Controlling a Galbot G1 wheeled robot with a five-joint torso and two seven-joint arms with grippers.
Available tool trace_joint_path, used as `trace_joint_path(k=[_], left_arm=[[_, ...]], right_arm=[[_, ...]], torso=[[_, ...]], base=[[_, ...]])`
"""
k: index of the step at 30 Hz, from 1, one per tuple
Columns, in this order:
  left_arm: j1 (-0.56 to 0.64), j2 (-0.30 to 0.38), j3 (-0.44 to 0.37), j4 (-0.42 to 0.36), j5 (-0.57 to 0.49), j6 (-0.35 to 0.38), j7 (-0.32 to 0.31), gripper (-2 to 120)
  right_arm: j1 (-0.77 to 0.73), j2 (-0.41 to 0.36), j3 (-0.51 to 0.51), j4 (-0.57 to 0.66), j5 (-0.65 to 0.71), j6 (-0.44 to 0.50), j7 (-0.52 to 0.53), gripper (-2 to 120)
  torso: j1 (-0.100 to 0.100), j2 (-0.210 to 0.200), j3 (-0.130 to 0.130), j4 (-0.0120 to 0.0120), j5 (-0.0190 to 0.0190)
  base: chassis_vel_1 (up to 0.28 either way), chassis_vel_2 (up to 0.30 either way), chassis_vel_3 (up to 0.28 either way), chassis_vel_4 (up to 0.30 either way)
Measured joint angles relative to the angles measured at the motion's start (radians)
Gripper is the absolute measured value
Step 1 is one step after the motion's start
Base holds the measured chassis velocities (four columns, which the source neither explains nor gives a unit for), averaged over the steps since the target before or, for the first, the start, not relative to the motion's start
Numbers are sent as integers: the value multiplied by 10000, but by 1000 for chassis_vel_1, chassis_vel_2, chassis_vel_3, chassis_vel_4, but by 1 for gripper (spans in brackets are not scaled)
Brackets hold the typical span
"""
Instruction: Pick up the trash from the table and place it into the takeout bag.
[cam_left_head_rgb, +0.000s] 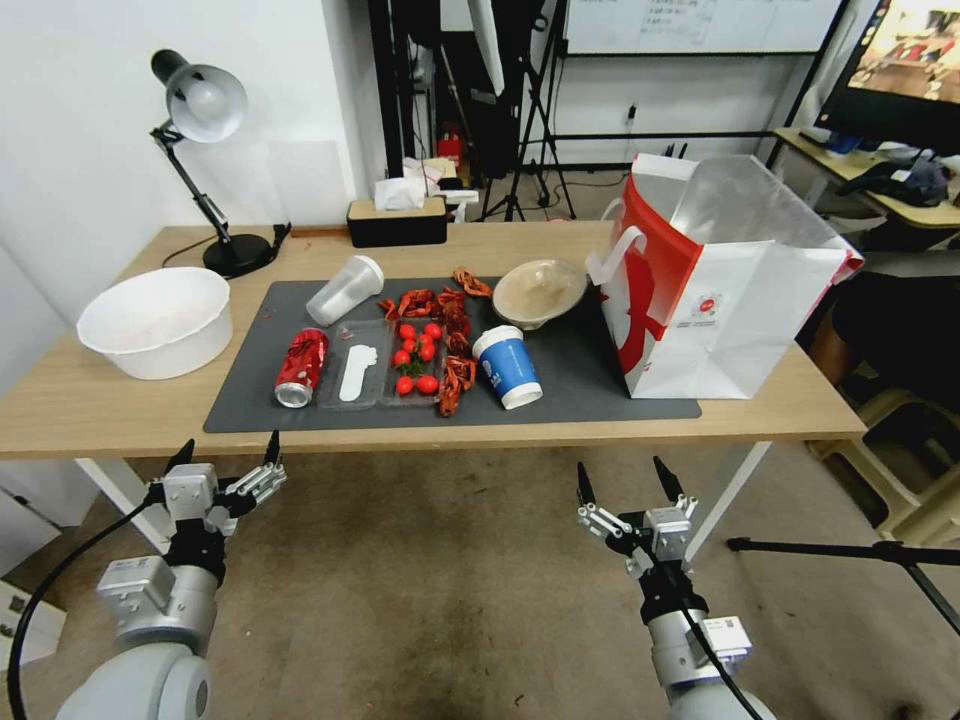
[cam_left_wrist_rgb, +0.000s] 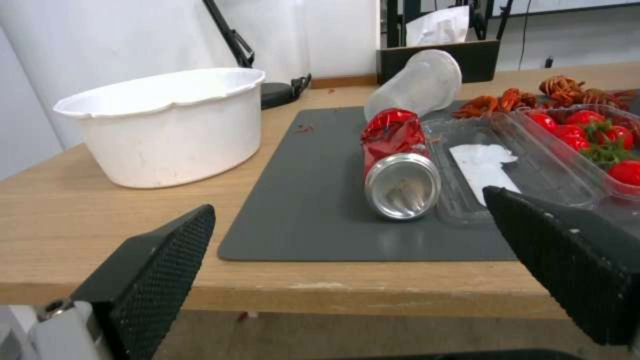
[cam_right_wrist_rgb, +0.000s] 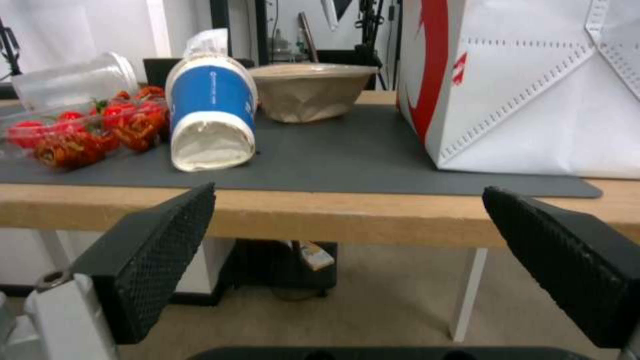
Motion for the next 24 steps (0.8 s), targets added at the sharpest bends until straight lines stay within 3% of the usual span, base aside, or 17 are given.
trace_joint_path(k=[10,14,18,24], left_arm=[[3,9,-16,0,-10,-26,-2,100],[-4,21,-22,0,-16,-34,-3,100],[-12,29,-27,-5,-17,-34,-4,100],[-8,-56,-19,-15,45,-29,-3,100]], right_arm=[[251,-13,-47,73,13,-81,23,100],[813,-56,-299,352,319,-645,304,100],[1814,-222,-577,621,1021,-1487,437,100],[4252,-740,-1736,235,3557,-2933,742,100]], torso=[[-1,0,0,0,-1],[0,0,0,-1,0],[0,0,0,3,1],[0,-1,0,3,-1]], base=[[0,0,0,0],[0,0,0,0],[0,0,0,0],[0,0,0,0]])
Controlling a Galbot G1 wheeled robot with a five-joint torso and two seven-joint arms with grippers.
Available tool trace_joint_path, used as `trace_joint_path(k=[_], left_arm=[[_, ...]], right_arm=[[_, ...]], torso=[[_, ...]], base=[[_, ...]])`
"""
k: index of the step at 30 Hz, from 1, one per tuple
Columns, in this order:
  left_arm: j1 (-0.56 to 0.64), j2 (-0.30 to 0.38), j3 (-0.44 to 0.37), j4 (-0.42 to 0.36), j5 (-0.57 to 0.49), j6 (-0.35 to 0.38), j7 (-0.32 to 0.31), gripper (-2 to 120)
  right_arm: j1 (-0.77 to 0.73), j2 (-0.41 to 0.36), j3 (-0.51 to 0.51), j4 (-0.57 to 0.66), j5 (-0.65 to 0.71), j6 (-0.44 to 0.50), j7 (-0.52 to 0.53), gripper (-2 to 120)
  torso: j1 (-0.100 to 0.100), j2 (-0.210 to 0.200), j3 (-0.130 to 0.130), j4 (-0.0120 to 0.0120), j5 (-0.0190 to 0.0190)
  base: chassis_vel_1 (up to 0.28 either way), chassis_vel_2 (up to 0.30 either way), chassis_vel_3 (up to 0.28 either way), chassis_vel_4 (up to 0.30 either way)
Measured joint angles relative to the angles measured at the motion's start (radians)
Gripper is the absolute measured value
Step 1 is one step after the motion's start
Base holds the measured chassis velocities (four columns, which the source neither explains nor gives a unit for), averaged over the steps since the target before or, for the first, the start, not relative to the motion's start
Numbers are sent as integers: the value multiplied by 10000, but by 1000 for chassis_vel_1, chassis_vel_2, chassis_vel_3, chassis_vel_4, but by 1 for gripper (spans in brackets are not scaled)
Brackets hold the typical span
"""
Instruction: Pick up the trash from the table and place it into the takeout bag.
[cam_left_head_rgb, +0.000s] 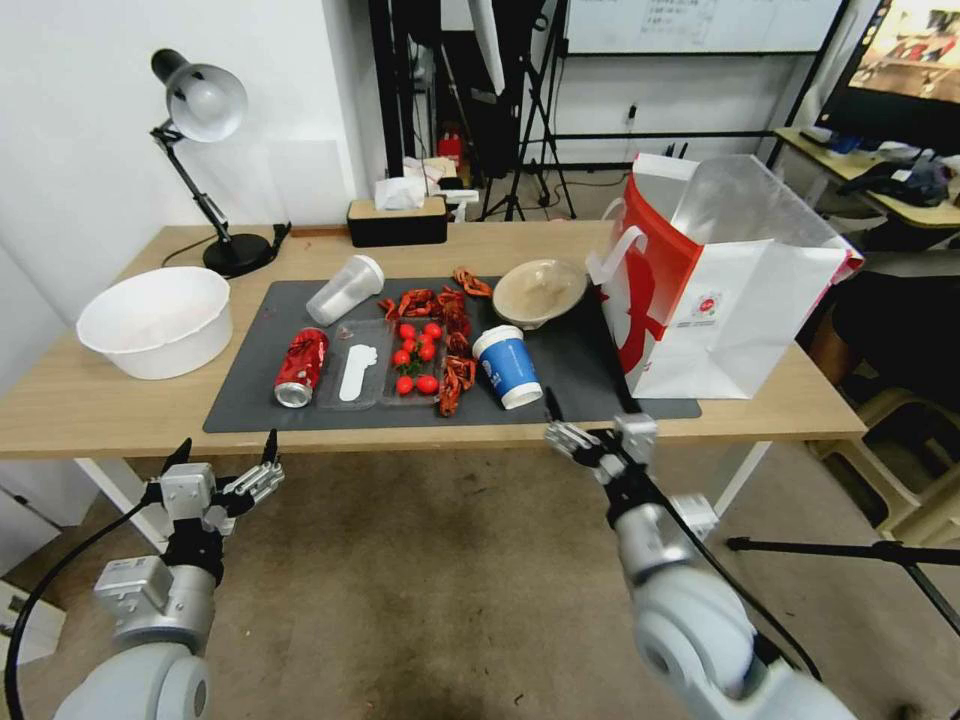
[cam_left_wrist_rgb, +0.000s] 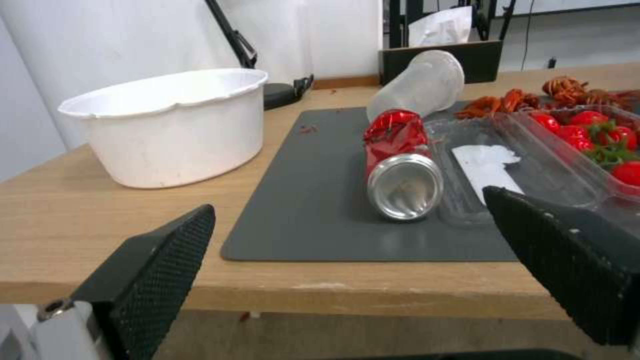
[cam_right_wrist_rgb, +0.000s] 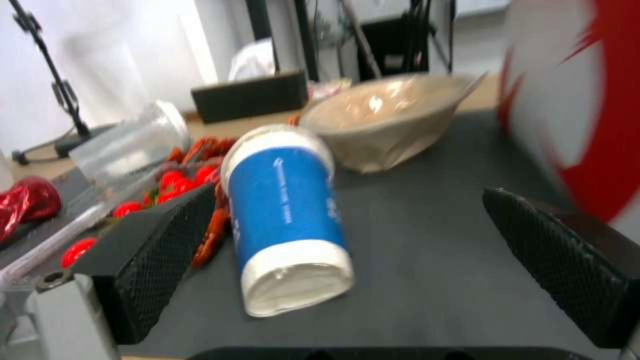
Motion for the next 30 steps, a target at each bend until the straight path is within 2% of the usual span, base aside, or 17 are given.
trace_joint_path(k=[6,13,17,21,30], left_arm=[[20,-77,-71,-10,75,6,1,100],[50,-107,-231,-10,82,2,1,100],[51,-110,-269,-8,81,-8,3,100],[42,-111,-306,13,73,-34,6,100],[-1,-81,-343,110,44,-90,11,100]], right_arm=[[2142,-25,-1167,-888,1678,-1262,823,100],[3542,252,-2046,-1883,2659,-1827,1320,100],[3793,329,-2225,-2028,2903,-1984,1453,97],[4025,458,-2448,-2198,3124,-2141,1620,89],[4046,662,-2612,-2268,3320,-2376,2010,57]], torso=[[2,-1,0,-2,-1],[3,-1,1,-4,-1],[3,-2,0,-3,0],[2,-1,0,-3,0],[-2,1,-2,-5,0]], base=[[0,0,0,0],[0,0,0,0],[0,0,0,0],[0,0,0,0],[0,0,0,0]])
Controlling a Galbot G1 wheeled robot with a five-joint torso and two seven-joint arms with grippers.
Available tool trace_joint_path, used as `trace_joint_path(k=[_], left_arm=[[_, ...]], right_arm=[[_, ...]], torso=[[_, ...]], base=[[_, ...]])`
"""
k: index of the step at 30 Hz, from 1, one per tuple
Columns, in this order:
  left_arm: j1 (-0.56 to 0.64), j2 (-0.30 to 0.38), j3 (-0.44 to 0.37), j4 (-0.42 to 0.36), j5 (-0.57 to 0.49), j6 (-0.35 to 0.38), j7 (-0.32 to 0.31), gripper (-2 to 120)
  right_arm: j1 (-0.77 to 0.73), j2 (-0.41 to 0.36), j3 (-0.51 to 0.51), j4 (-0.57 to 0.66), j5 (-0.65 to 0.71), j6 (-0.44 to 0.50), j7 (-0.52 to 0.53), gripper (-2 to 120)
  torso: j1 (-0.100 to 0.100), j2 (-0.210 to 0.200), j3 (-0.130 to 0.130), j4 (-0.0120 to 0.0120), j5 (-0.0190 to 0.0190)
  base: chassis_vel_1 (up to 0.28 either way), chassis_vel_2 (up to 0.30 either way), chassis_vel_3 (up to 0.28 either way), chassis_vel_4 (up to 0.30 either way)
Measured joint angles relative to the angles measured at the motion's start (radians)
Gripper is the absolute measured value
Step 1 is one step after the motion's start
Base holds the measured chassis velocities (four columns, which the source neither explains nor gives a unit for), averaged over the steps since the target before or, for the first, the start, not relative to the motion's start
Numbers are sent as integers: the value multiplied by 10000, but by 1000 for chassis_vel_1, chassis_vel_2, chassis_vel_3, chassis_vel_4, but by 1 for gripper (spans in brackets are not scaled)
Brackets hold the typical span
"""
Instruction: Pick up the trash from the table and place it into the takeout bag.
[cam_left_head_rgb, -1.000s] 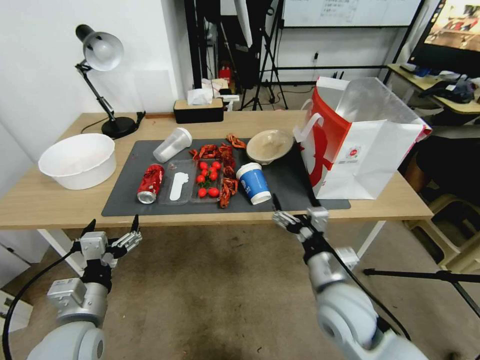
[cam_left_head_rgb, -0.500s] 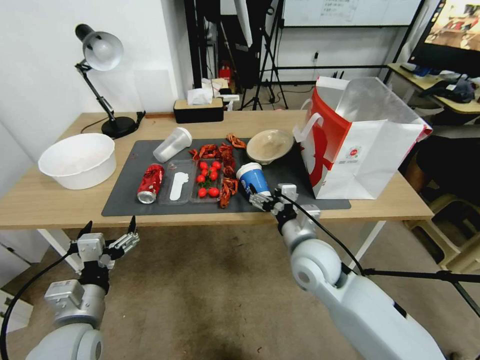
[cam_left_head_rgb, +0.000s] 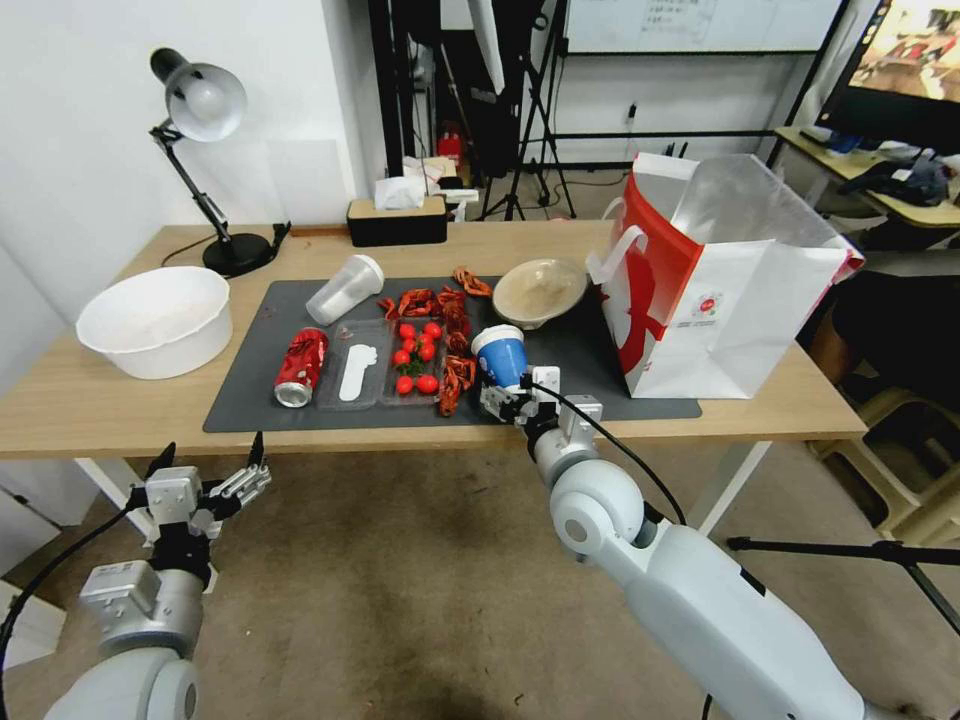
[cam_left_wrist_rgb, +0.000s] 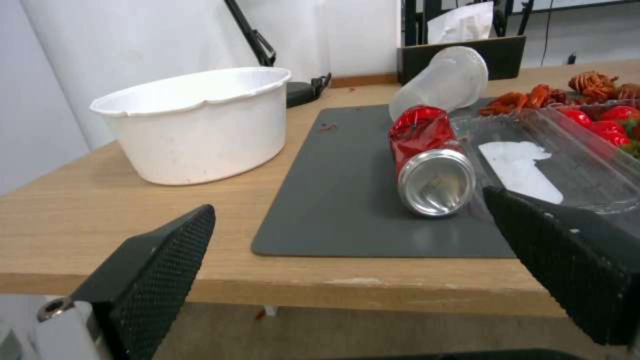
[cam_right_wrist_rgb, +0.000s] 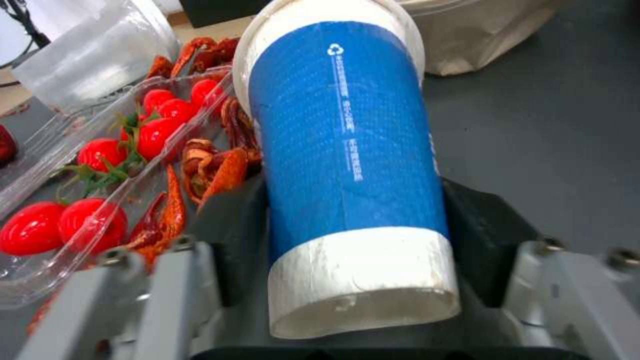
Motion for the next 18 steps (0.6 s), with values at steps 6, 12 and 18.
trace_joint_path(k=[6,12,18], left_arm=[[-15,9,5,60,-3,-31,0,100],[-21,10,33,96,-2,-73,0,100],[-22,13,45,99,0,-80,0,100]], right_arm=[[-52,-9,46,62,0,4,24,37],[-285,-85,256,463,-26,20,32,20],[-537,-253,566,1114,-227,55,1,7]], torso=[[0,0,0,1,0],[1,-1,1,2,2],[1,-1,1,2,2]], base=[[0,0,0,0],[0,0,0,0],[0,0,0,0]])
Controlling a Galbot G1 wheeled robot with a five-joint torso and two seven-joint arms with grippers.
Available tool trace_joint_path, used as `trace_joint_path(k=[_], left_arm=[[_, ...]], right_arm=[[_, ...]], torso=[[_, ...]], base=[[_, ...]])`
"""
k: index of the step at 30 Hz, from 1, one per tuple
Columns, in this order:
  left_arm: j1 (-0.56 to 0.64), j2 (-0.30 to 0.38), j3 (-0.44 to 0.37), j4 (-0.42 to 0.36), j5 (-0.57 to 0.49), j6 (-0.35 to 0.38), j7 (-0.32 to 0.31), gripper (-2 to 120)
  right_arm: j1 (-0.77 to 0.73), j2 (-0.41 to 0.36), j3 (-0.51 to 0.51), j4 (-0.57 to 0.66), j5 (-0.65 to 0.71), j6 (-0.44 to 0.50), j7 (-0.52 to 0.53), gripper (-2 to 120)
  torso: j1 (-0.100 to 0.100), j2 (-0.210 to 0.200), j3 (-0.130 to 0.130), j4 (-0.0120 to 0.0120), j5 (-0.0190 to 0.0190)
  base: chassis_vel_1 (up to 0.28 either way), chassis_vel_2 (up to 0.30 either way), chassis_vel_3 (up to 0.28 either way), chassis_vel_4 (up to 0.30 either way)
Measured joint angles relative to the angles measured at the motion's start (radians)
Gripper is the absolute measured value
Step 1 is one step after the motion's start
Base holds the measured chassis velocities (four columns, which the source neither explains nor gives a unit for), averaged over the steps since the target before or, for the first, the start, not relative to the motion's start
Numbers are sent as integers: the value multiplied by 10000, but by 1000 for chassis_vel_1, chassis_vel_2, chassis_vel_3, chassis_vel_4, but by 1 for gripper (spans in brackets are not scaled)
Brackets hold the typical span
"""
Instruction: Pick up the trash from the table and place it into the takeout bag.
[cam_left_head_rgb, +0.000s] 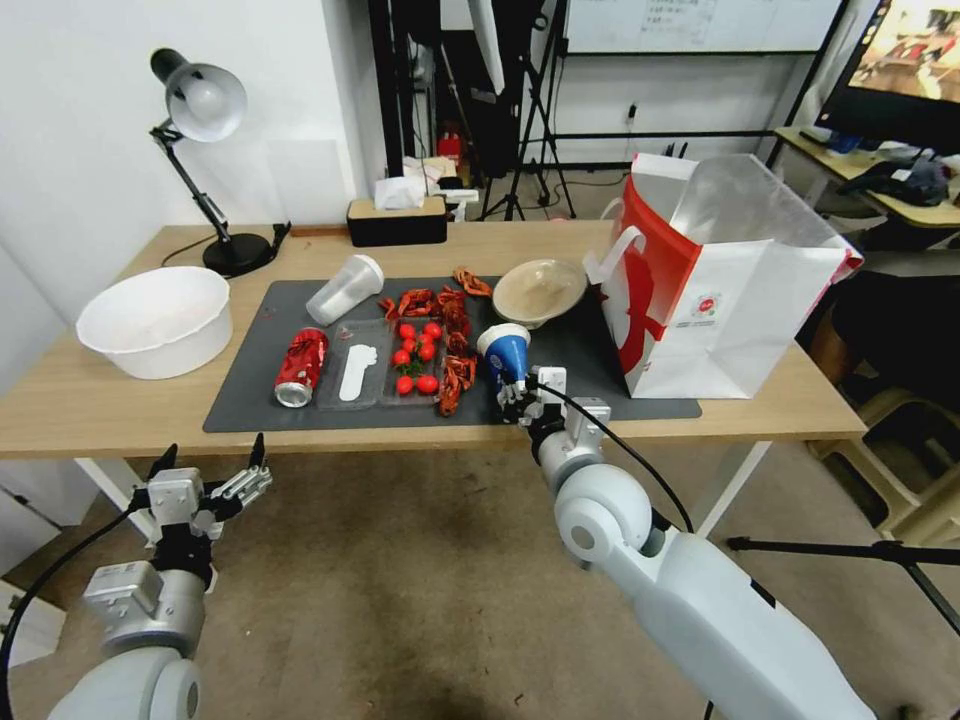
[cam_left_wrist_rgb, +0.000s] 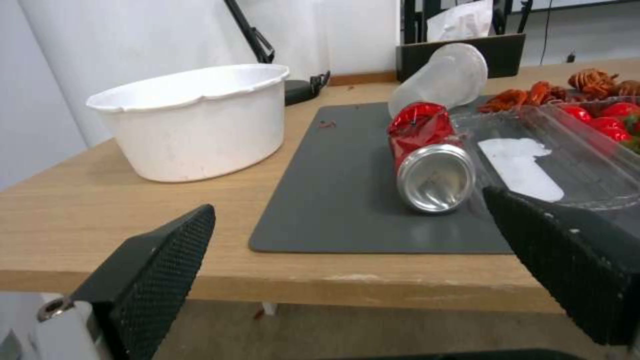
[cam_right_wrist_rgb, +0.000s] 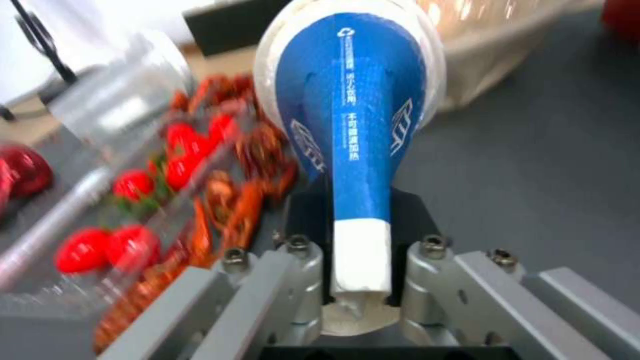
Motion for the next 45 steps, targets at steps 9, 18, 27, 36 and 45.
trace_joint_path(k=[9,18,27,36,45], left_arm=[[12,-42,132,-13,82,-12,5,100],[32,-101,284,-68,198,-31,6,100],[60,-106,329,-97,224,-70,10,100],[52,-89,324,-104,223,-98,11,100],[53,-51,295,-79,214,-109,12,100]], right_arm=[[-153,-791,1600,1869,6,517,-1026,3],[1389,-2089,3518,2346,1059,804,-1182,3],[2741,-2498,4421,1190,1582,-539,624,3],[2866,-2336,4405,307,1842,-1584,1844,6],[3050,-2161,4298,58,2010,-1973,2159,41]], torso=[[0,0,-1,0,0],[0,0,0,1,0],[3,0,0,-1,1],[2,0,0,0,1],[2,-1,1,0,-2]], base=[[0,0,0,0],[0,0,0,0],[0,0,0,0],[0,0,0,0],[0,0,0,0]])
